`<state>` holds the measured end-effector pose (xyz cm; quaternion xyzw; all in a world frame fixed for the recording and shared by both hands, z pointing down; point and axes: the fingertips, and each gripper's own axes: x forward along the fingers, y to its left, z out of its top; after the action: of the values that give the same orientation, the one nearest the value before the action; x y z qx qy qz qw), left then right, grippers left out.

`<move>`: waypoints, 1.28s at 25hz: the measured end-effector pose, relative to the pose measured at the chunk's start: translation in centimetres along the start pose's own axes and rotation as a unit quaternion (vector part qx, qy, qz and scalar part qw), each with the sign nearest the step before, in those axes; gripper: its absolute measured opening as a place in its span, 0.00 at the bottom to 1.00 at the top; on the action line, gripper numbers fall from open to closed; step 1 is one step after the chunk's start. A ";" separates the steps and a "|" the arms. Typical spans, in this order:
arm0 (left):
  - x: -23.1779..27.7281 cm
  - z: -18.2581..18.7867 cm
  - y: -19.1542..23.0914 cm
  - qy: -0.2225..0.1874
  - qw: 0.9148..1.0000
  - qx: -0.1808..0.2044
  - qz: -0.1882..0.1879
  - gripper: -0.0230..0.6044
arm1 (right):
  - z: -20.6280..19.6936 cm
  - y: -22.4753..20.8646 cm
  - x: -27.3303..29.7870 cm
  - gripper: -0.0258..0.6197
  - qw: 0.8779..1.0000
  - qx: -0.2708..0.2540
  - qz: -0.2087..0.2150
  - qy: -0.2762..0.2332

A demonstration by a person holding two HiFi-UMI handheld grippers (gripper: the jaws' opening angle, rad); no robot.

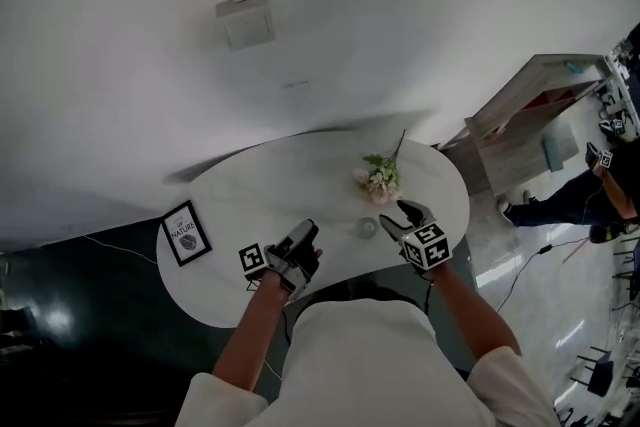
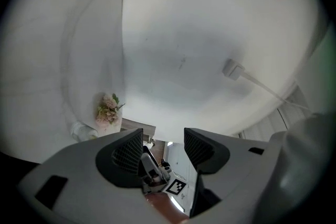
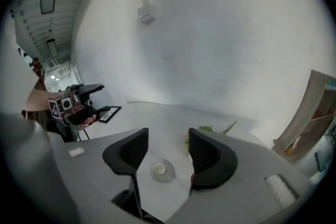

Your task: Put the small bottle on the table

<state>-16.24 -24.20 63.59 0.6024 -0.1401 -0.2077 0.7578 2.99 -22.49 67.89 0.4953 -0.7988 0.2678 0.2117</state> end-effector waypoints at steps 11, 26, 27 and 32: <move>-0.4 -6.7 -3.2 -0.006 0.997 0.082 -0.012 0.29 | 2.3 2.2 -8.8 0.40 0.997 -0.031 0.022 -0.070; -2.9 -17.6 -6.2 -0.041 0.971 0.235 0.021 0.05 | -0.3 4.3 -19.5 0.37 0.994 -0.021 0.021 -0.109; -3.3 -18.0 -6.3 -0.042 0.968 0.246 0.025 0.05 | -0.4 4.7 -19.9 0.37 0.993 -0.023 0.023 -0.110; -4.7 -19.5 -7.5 -0.046 0.953 0.299 0.026 0.05 | -1.0 6.5 -21.4 0.36 0.992 -0.037 0.032 -0.114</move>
<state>-12.39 -6.63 51.90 0.7870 -0.2465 -0.1640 0.5412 6.16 -5.00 54.37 0.4887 -0.8425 0.1863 0.1290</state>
